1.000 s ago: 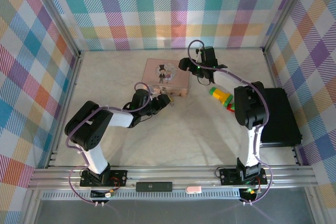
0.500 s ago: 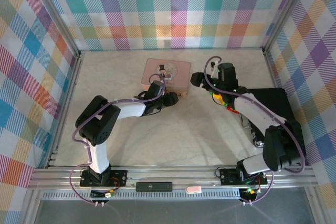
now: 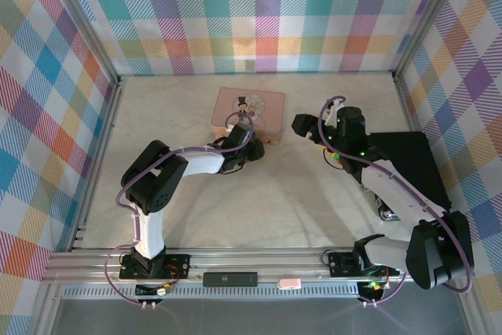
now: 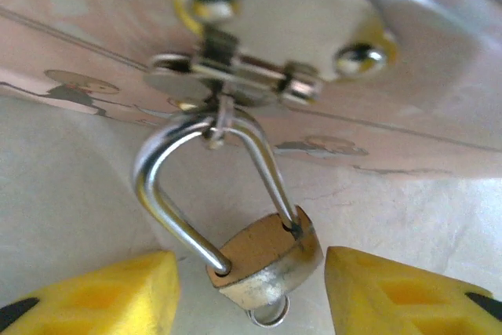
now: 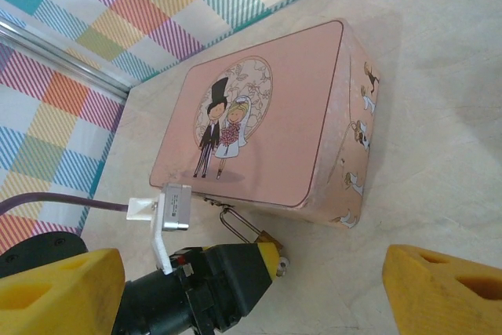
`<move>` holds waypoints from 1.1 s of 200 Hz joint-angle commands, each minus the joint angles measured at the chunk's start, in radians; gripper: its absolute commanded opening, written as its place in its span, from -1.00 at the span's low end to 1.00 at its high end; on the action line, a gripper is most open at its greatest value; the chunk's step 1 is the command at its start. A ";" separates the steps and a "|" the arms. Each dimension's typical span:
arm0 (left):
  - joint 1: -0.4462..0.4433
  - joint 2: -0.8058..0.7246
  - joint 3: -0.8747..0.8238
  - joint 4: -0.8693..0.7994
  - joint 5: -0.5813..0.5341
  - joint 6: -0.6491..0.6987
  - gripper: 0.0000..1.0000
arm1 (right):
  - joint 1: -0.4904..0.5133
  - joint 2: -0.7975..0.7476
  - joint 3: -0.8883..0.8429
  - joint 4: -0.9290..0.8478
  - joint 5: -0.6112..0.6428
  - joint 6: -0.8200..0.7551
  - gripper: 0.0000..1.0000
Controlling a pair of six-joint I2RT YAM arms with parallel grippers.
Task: Unlock a padlock with a key
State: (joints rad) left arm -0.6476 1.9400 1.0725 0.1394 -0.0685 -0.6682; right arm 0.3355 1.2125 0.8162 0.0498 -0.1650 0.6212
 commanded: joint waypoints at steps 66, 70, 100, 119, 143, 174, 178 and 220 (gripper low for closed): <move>0.007 0.098 -0.030 0.192 -0.026 -0.024 -0.46 | 0.003 -0.115 -0.050 0.030 -0.021 0.072 0.71; 0.009 0.098 -0.033 0.200 -0.022 -0.025 -0.49 | 0.003 -0.119 -0.056 0.033 -0.024 0.077 0.71; 0.016 0.071 -0.062 0.248 0.025 -0.053 -0.89 | 0.003 -0.130 -0.096 0.032 -0.050 0.100 0.70; 0.019 0.040 -0.093 0.310 0.076 -0.106 -1.00 | 0.005 -0.121 -0.140 0.048 -0.083 0.123 0.69; 0.022 0.006 -0.136 0.442 0.173 -0.205 -1.00 | 0.009 -0.090 -0.213 0.119 -0.145 0.176 0.65; 0.028 -0.020 -0.197 0.634 0.260 -0.337 -1.00 | 0.048 -0.006 -0.299 0.287 -0.205 0.251 0.49; 0.029 -0.023 -0.204 0.650 0.268 -0.349 -1.00 | 0.057 0.008 -0.301 0.303 -0.212 0.252 0.43; 0.046 -0.046 -0.276 0.828 0.342 -0.458 -1.00 | 0.109 0.201 -0.304 0.566 -0.282 0.325 0.24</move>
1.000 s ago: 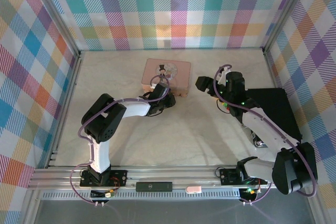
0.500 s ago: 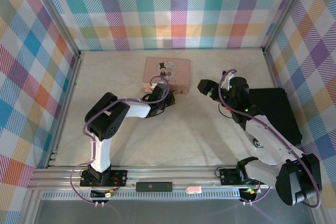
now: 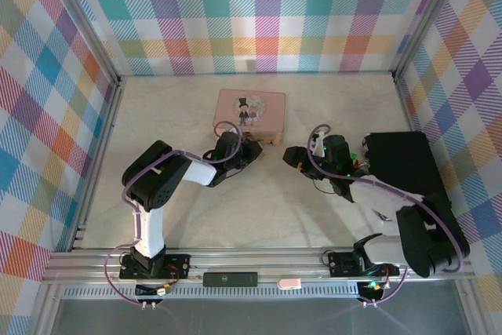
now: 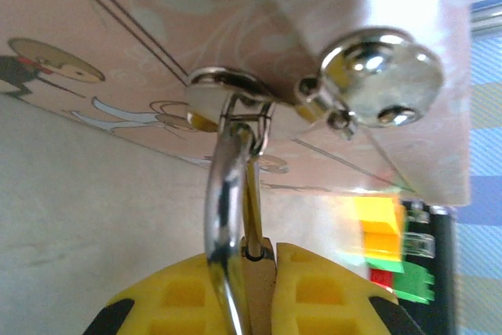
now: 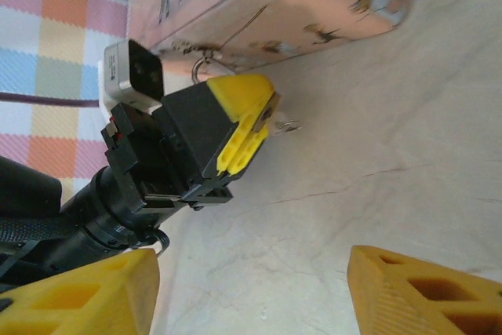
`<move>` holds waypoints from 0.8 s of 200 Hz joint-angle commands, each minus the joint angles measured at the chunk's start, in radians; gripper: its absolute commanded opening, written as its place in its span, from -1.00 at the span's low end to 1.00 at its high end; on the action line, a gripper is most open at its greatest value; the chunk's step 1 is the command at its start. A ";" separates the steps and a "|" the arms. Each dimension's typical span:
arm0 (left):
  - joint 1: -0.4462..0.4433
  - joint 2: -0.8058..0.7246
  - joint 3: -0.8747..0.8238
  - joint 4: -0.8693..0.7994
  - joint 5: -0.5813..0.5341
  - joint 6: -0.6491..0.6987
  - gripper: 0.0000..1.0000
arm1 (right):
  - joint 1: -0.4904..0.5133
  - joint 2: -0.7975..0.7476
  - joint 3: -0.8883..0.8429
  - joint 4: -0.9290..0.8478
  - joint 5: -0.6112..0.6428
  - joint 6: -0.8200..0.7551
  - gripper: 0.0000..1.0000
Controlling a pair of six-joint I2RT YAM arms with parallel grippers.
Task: Unlock a padlock with a key
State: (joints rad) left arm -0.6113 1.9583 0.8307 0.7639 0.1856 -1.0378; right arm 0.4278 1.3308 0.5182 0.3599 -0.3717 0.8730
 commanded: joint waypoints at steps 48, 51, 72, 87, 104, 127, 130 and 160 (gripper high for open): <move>0.010 -0.090 -0.063 0.275 0.090 -0.120 -1.00 | 0.030 0.295 -0.005 0.579 -0.106 0.170 0.01; 0.009 -0.091 -0.062 0.278 0.091 -0.122 -1.00 | 0.031 0.306 -0.007 0.595 -0.105 0.176 0.00; 0.007 -0.093 -0.070 0.311 0.093 -0.139 -1.00 | 0.035 0.366 0.000 0.666 -0.099 0.206 -0.06; 0.007 -0.093 -0.079 0.324 0.092 -0.152 -1.00 | 0.038 0.403 0.013 0.705 -0.099 0.228 -0.07; 0.005 -0.092 -0.084 0.338 0.089 -0.162 -1.00 | 0.042 0.445 0.036 0.744 -0.113 0.255 -0.12; 0.002 -0.084 -0.087 0.365 0.088 -0.178 -1.00 | 0.052 0.500 0.063 0.806 -0.127 0.292 -0.21; 0.002 -0.084 -0.087 0.367 0.088 -0.179 -1.00 | 0.053 0.507 0.066 0.814 -0.127 0.295 -0.21; 0.002 -0.073 -0.091 0.394 0.086 -0.196 -1.00 | 0.058 0.556 0.050 0.929 -0.111 0.333 -0.34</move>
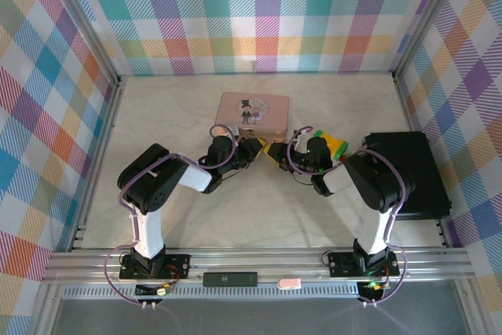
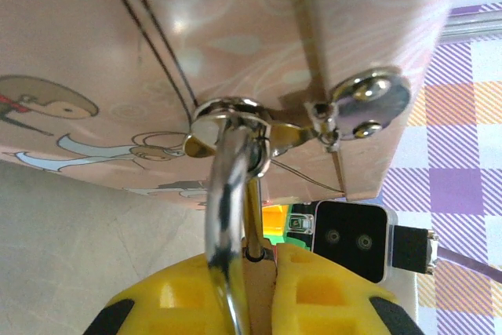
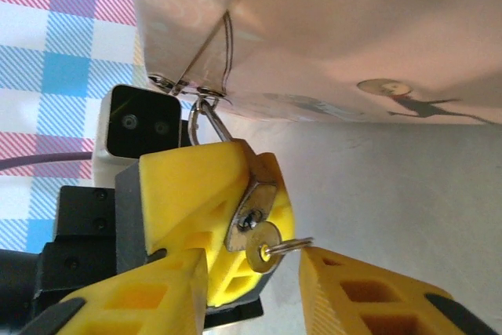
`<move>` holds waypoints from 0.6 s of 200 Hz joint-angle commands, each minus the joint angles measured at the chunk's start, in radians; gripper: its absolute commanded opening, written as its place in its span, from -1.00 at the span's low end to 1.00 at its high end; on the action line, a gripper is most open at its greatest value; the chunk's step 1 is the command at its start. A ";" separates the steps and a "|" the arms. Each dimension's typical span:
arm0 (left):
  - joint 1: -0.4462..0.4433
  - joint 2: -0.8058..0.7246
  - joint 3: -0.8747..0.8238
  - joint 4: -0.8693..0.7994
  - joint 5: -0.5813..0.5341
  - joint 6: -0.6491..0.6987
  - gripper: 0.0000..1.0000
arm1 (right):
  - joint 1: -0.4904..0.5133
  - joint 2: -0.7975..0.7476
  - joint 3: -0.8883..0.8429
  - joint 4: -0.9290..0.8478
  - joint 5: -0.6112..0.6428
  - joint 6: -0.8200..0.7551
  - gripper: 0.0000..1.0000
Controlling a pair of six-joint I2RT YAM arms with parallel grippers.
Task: Unlock a padlock with a key
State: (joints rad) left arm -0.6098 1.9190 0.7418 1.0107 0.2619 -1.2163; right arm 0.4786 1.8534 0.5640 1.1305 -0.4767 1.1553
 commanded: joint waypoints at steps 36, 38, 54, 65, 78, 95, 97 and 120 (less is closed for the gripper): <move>-0.002 -0.028 -0.010 0.179 0.010 -0.032 -1.00 | 0.008 0.102 0.001 0.240 0.025 0.099 -0.42; -0.002 -0.027 -0.012 0.181 0.010 -0.034 -1.00 | 0.009 0.107 0.001 0.251 0.027 0.104 -0.43; -0.002 -0.025 -0.016 0.191 0.010 -0.040 -1.00 | 0.008 0.134 0.019 0.276 0.025 0.131 -0.49; -0.002 -0.025 -0.016 0.192 0.010 -0.040 -1.00 | 0.009 0.133 0.023 0.276 0.027 0.129 -0.55; -0.002 -0.026 -0.018 0.192 0.008 -0.040 -1.00 | 0.009 0.112 0.013 0.275 0.037 0.115 -0.57; -0.002 -0.028 -0.022 0.192 0.006 -0.040 -1.00 | 0.009 0.084 0.003 0.259 0.047 0.109 -0.59; -0.002 -0.028 -0.021 0.193 0.007 -0.039 -1.00 | 0.009 0.081 0.003 0.257 0.046 0.108 -0.60; -0.002 -0.027 -0.028 0.205 0.000 -0.041 -1.00 | 0.008 0.080 0.015 0.247 0.037 0.124 -0.62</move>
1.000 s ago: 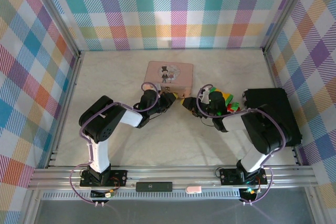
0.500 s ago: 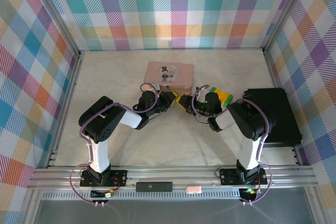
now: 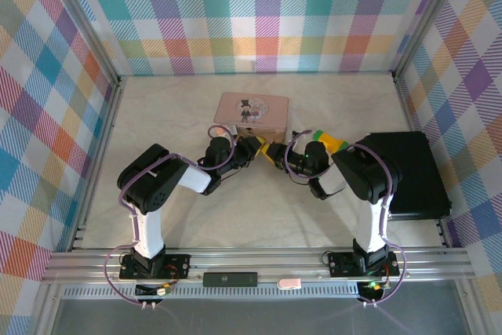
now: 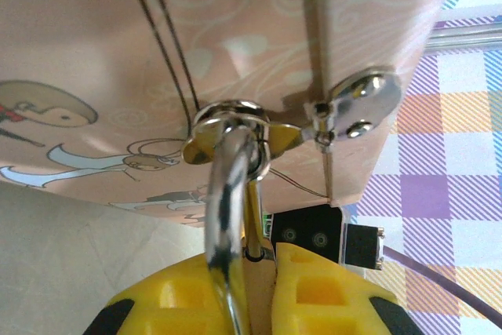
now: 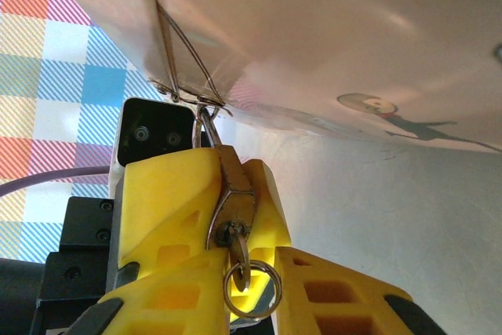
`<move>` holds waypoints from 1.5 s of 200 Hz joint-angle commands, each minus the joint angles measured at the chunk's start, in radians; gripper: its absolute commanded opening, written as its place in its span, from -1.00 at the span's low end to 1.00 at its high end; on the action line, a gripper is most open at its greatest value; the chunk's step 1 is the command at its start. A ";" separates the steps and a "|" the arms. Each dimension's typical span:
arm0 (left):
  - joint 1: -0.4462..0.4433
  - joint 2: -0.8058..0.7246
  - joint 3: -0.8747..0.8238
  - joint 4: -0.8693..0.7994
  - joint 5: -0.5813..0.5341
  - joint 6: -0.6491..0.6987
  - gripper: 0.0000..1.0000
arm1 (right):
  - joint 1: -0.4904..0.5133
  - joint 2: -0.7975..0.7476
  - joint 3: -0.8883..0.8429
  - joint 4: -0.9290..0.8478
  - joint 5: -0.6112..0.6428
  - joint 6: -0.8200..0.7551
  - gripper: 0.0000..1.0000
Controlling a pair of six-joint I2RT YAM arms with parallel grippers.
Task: Unlock a padlock with a key
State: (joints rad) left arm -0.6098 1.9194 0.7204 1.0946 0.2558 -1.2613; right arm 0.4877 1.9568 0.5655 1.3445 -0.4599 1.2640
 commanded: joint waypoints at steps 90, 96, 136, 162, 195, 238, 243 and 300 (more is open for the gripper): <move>-0.002 -0.045 -0.010 0.096 -0.011 0.018 -1.00 | -0.005 -0.030 0.003 0.060 0.020 0.037 -0.53; -0.002 -0.045 -0.009 0.095 -0.013 0.019 -1.00 | -0.004 -0.025 0.004 0.062 0.021 0.047 -0.57; -0.002 -0.042 -0.003 0.077 -0.004 0.024 -1.00 | -0.004 -0.016 0.012 0.060 0.017 0.047 -1.00; -0.002 -0.025 -0.003 0.090 -0.001 0.041 -1.00 | -0.005 -0.005 0.011 0.062 0.021 0.093 -1.00; -0.001 0.059 0.002 0.238 0.032 0.059 -1.00 | -0.005 -0.026 0.038 0.061 -0.012 0.283 -1.00; -0.023 0.085 -0.023 0.263 0.052 0.239 -1.00 | 0.015 -0.051 0.103 0.064 0.000 0.781 -1.00; -0.025 0.094 -0.025 0.267 0.051 0.251 -1.00 | 0.023 -0.055 0.110 0.064 0.018 0.833 -1.00; -0.086 0.190 0.057 0.281 0.009 0.324 -1.00 | 0.132 -0.083 0.264 0.064 0.292 1.211 -1.00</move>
State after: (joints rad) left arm -0.6003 2.0521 0.7311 1.3930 0.1413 -1.0313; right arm 0.5388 1.9430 0.6701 1.2400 -0.2527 2.0224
